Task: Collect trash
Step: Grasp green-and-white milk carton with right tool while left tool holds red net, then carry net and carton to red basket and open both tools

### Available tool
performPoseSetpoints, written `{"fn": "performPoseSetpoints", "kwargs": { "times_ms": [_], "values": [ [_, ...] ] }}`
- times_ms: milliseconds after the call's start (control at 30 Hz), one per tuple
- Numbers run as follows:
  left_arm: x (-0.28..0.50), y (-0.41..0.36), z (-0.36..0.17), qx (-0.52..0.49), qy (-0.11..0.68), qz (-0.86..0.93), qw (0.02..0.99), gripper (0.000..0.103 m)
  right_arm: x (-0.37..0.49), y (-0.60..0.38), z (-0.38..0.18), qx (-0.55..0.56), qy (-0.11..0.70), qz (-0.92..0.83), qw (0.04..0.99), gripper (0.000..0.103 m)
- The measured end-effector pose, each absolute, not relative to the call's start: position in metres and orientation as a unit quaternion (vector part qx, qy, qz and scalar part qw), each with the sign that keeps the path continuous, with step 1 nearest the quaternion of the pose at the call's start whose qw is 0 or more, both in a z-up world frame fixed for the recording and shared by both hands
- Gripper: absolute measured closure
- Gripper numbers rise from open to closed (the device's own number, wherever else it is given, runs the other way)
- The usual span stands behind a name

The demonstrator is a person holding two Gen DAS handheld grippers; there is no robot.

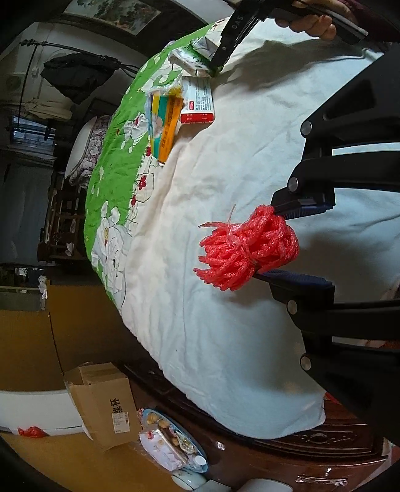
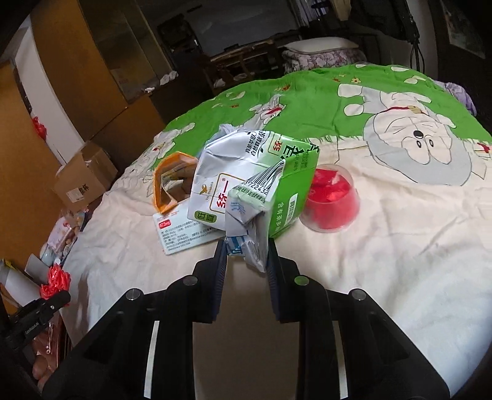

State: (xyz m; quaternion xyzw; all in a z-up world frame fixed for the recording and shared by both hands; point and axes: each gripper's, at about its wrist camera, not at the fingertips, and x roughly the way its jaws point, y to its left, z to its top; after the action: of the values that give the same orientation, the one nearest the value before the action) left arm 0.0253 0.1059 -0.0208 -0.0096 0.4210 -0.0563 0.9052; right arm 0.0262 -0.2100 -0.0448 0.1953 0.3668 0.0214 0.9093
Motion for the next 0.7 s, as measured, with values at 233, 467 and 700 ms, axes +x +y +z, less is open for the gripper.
{"fn": "performPoseSetpoints", "kwargs": {
  "times_ms": [233,467,700],
  "values": [
    [-0.003,0.121,-0.003,-0.010,0.408,-0.038,0.912,0.072,-0.015,-0.199,-0.011,0.190,0.339,0.062,0.919,0.077],
    [-0.041,0.141,0.021,-0.013,0.391,-0.012,0.920,0.072,-0.051,-0.173,0.020,0.183,0.317,0.114,0.924,0.077],
    [-0.085,0.170,0.043,-0.021,0.365,0.020,0.931,0.072,-0.081,-0.139,0.047,0.175,0.301,0.181,0.920,0.077]
  ]
}}
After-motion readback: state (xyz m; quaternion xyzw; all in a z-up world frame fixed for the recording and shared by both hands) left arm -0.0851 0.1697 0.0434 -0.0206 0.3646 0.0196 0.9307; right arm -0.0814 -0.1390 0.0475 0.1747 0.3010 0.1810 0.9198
